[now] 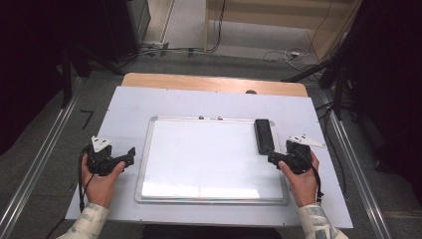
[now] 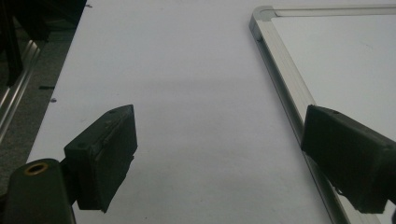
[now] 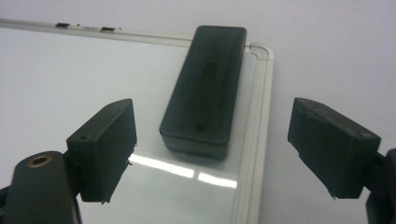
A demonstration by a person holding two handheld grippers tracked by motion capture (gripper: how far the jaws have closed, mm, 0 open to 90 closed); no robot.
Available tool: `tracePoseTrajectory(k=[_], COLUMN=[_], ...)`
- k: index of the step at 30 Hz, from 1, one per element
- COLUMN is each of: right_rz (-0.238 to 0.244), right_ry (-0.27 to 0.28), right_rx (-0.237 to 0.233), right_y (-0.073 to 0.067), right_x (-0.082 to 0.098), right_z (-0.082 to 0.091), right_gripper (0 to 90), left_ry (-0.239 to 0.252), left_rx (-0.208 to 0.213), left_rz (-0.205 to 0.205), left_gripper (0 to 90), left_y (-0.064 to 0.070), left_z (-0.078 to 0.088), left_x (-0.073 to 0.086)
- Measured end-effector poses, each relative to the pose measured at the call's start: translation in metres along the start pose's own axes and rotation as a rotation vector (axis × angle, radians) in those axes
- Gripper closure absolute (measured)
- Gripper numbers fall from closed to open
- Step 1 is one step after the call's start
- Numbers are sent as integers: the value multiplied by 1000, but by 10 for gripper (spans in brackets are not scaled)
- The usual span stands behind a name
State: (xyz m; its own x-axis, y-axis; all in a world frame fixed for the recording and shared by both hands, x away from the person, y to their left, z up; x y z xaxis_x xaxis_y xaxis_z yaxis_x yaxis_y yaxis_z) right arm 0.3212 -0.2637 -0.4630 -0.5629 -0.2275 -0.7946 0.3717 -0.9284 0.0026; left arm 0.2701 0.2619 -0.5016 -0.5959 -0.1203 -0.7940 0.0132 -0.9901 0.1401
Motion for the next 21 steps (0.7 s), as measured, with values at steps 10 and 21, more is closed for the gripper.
tracePoseTrajectory(k=[10,21], right_rz=[-23,-69], right_ry=[-8,-39], right_rx=[40,124], right_y=[24,61], right_x=[22,50], right_z=[18,38], right_gripper=[140,138], left_ry=[-3,-13], left_rx=[2,3], left_rz=[16,43], left_gripper=[113,112], left_y=[-3,-10], left_z=[0,0], left_x=[1,2])
Point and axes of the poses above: each handheld gripper's, and its own axes: z roughly backward along the jaws, x roughly out of its underside, y roughly to its right, the point moved 1 cm from there along -z, roughly forward along the jaws, and after that the axes turned 5 degrees about z, right-handed, at the moved point
